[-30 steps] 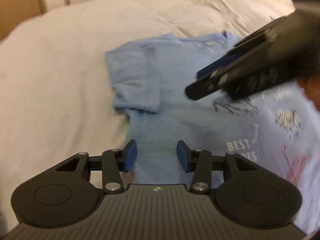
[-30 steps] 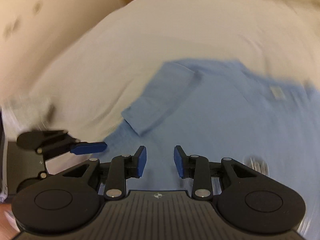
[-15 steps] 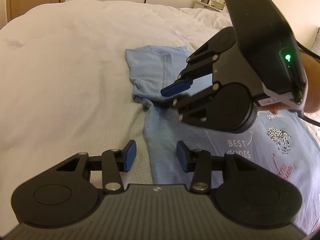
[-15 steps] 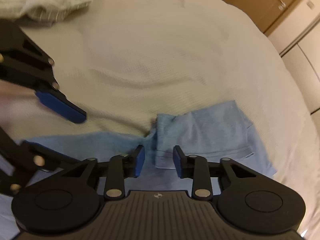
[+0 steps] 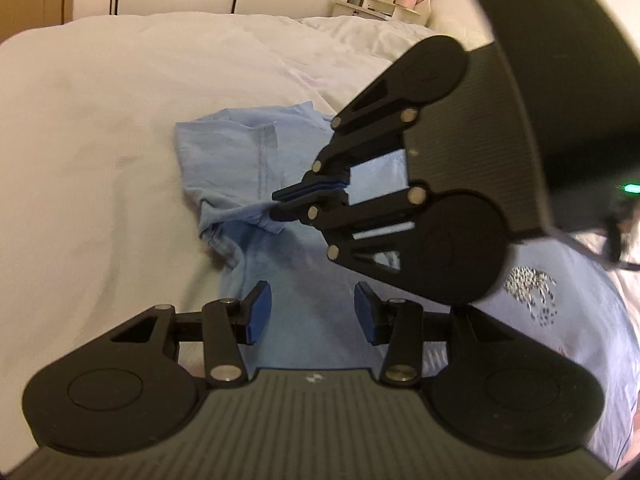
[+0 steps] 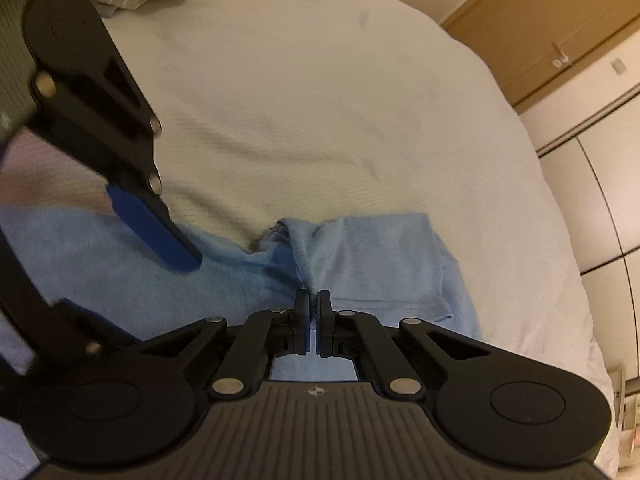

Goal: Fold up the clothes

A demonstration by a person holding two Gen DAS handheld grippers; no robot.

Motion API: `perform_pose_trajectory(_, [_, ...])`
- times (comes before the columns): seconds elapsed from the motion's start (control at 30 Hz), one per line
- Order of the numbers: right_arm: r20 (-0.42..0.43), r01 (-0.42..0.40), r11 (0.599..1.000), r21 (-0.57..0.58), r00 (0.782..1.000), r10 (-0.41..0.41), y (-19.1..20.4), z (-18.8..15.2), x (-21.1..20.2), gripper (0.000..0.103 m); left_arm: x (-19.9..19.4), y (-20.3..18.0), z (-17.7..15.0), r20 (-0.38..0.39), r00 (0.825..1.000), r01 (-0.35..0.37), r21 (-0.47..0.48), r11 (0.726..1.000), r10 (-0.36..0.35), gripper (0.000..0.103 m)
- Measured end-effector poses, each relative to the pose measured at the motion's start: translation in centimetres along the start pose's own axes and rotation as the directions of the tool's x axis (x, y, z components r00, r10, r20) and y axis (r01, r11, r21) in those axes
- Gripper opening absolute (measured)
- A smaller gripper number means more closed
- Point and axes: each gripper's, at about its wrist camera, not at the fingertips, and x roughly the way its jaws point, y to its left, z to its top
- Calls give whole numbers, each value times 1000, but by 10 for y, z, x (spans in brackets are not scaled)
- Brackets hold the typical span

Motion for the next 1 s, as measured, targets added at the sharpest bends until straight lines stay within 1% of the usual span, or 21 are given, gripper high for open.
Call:
perform_pose_trajectory(0.1, [18,-2,1000,22,1000,2,-7,-4,-2,0,10,6,3,1,1000,9,-4,1000,-9,41])
perform_pose_trajectory(0.2, [28,-36,999,35,999,35,-14,-8,-4,0,18,15,3,-10,1000,-23,7,1000,23,41])
perform_pose_trajectory(0.3, [28,-42,999,21,999,42,-16,-12,-4,0,17,33,4,1,998,-57,-62,996,57,39])
perform_pose_trajectory(0.6, [23,-76,997,-7,997,76,-9,-24,-1,0,15,54,6,20,998,-48,-164,985,52,40])
perform_pose_trajectory(0.67, [22,-85,996,-10,996,85,-7,-27,0,0,11,57,5,27,997,-65,-185,981,71,40])
perform_pose_trajectory(0.73, [29,-101,995,14,995,100,-7,-27,1,0,4,57,4,31,994,-100,-203,974,108,40])
perform_pose_trajectory(0.87, [35,-120,992,46,992,119,-6,-28,3,0,13,57,11,18,983,-174,-196,965,181,40])
perform_pose_trajectory(1.0, [46,-117,990,73,992,114,-9,-29,1,0,18,60,14,14,970,-233,-222,947,243,40])
